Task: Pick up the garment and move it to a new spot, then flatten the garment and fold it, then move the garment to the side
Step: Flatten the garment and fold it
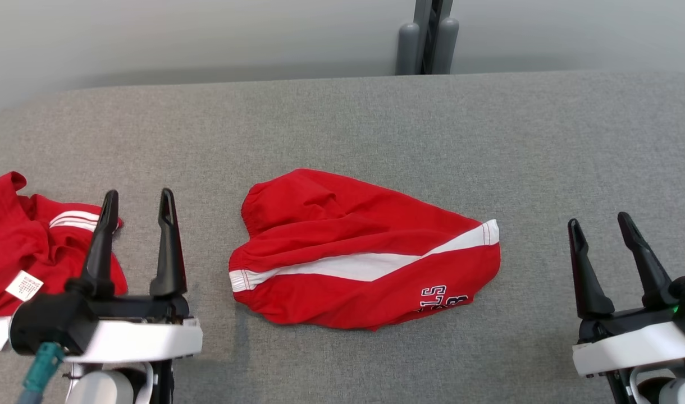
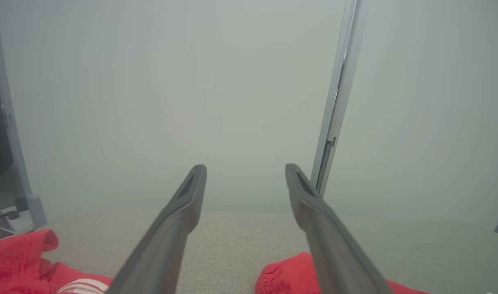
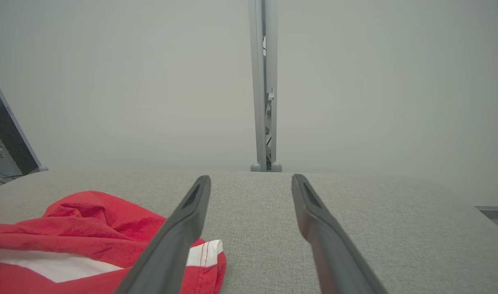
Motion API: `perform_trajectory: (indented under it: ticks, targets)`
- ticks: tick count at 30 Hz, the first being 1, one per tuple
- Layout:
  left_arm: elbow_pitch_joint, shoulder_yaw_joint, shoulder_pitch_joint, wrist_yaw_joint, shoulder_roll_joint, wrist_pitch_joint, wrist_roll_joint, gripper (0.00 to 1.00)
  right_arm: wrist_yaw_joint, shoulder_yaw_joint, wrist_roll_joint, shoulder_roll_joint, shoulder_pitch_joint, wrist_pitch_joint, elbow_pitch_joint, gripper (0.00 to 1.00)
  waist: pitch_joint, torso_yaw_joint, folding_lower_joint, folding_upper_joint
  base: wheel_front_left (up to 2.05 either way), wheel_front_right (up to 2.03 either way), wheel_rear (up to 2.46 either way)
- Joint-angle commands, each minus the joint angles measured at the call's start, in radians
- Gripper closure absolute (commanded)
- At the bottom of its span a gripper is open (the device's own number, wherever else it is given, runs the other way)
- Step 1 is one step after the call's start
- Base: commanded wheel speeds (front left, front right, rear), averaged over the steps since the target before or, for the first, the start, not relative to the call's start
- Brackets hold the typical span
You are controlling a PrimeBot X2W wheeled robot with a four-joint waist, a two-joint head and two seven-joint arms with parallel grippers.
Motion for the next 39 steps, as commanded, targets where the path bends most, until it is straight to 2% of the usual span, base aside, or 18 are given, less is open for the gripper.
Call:
perform_trajectory:
  ticks: [1, 7, 12, 27, 30, 34, 39]
  targets:
    - [0.007, -0.006, 0.019, 0.006, 0.014, -0.007, 0.025, 0.0, 0.0, 0.001, -0.01, 0.002, 0.011, 0.002, 0.004, 0.0, -0.011, 0.0, 0.0, 0.0, 0.0, 0.0, 0.0]
    - [0.067, -0.046, 0.06, -0.022, 0.059, -0.008, 0.075, 0.0, 0.0, 0.008, -0.023, 0.01, 0.039, 0.008, 0.029, 0.0, -0.043, 0.004, 0.0, 0.0, 0.0, 0.0, 0.0]
    - [0.095, -0.056, 0.072, -0.033, 0.064, 0.004, 0.063, 0.0, 0.0, 0.0, -0.017, 0.018, 0.06, 0.015, 0.039, 0.0, -0.061, 0.006, 0.0, 0.0, 0.0, 0.0, 0.0]
    - [0.08, -0.067, 0.056, -0.02, 0.065, 0.028, 0.055, 0.0, 0.0, -0.005, -0.009, 0.016, 0.051, 0.02, 0.027, 0.0, -0.047, 0.008, 0.0, 0.0, 0.0, 0.0, 0.0]
    - [0.079, -0.085, 0.036, -0.051, 0.057, 0.077, 0.02, 0.0, 0.0, -0.005, -0.005, 0.016, 0.047, 0.023, 0.022, 0.0, -0.032, 0.013, 0.0, 0.0, 0.0, 0.0, 0.0]
    - [0.105, -0.117, -0.002, -0.11, 0.065, 0.211, -0.05, 0.0, 0.0, 0.005, -0.001, 0.008, 0.034, 0.026, 0.022, 0.0, -0.007, 0.013, 0.0, 0.0, 0.0, 0.0, 0.0]
    - [0.142, -0.138, -0.014, -0.151, 0.083, 0.355, -0.121, 0.0, 0.0, 0.019, 0.004, 0.005, 0.022, 0.018, 0.03, 0.0, 0.02, 0.003, 0.0, 0.0, 0.0, 0.0, 0.0]
